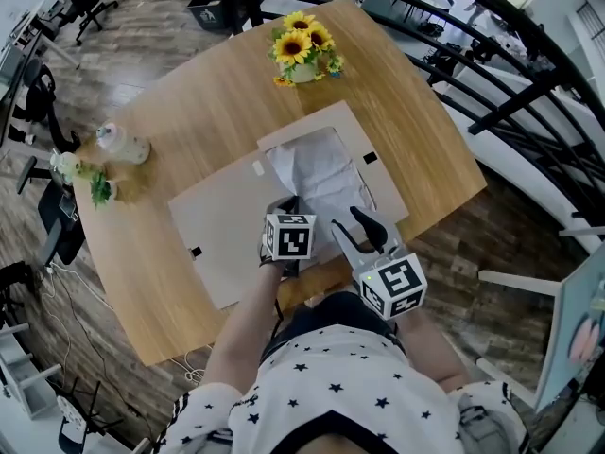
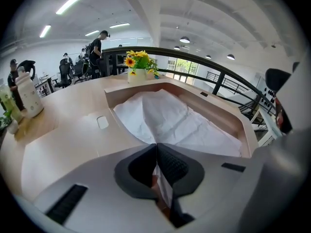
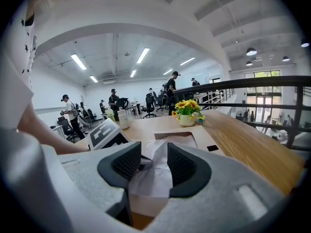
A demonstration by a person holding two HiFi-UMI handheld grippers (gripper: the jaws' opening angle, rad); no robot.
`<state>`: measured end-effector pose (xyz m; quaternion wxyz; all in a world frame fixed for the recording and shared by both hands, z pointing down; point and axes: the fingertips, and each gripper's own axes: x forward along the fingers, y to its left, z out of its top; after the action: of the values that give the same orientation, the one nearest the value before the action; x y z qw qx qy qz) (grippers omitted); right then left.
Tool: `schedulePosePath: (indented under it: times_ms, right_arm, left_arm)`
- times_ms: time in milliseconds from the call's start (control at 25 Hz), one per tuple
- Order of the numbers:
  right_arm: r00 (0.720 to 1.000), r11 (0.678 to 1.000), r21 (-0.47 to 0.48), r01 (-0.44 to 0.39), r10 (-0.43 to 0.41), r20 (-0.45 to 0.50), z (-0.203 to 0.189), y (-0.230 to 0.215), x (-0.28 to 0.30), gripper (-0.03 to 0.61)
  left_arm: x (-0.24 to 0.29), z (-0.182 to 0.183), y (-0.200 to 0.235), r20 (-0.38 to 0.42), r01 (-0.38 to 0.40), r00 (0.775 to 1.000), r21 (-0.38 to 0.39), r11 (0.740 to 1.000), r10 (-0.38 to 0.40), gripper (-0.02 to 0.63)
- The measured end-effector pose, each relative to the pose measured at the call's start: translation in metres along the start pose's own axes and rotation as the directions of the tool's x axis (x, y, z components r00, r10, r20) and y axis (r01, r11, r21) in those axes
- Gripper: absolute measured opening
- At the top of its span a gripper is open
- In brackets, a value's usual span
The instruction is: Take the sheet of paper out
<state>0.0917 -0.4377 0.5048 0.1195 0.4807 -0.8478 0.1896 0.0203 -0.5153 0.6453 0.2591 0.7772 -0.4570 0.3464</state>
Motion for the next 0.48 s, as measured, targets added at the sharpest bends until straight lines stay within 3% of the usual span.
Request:
schedulePosePath:
  times_ms: [480]
  right_arm:
    - [1.000, 1.000, -0.023, -0.001, 0.002, 0.027, -0.011, 0.040, -0.031, 0.155]
  left_arm:
    - [-0.058, -0.014, 0.020, 0.106, -0.051, 0.993, -0.047, 0.998, 0.056, 0.006]
